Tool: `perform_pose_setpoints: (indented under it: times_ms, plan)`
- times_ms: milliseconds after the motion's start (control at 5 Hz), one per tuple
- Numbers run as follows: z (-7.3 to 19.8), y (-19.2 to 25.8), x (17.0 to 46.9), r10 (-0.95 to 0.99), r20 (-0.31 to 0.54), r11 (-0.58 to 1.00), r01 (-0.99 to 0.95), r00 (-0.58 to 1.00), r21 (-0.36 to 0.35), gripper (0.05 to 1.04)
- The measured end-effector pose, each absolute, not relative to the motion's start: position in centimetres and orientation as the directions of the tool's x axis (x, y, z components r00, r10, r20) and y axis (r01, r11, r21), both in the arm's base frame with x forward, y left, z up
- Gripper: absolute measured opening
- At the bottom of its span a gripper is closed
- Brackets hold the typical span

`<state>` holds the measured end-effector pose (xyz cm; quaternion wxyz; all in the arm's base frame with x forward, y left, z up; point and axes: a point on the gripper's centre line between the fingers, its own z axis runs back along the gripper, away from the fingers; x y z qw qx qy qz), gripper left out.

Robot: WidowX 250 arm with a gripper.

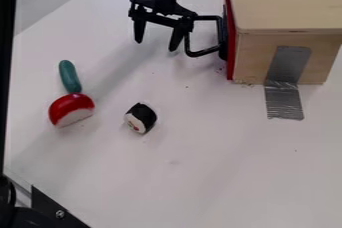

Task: Close the drawer

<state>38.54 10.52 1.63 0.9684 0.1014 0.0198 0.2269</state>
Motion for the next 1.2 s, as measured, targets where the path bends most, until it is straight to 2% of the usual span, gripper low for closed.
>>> perform_pose_setpoints:
  times_ms: [400, 600, 800, 1000, 1200]
  plan:
    - [2.3, 12.2, 39.0, 0.479, -0.002, 0.847, -0.462, 0.878, 0.262, 0.997]
    - [3.2, 13.6, 38.7, 0.522, -0.015, 0.824, -0.5, 0.853, 0.266, 0.997]
    - [5.3, 16.2, 37.5, 0.571, -0.051, 0.802, -0.543, 0.82, 0.251, 0.997]
    - [9.5, 17.1, 36.9, 0.58, -0.04, 0.8, -0.56, 0.813, 0.213, 0.997]
    - [11.4, 17.0, 36.4, 0.565, -0.058, 0.815, -0.546, 0.823, 0.194, 0.997]
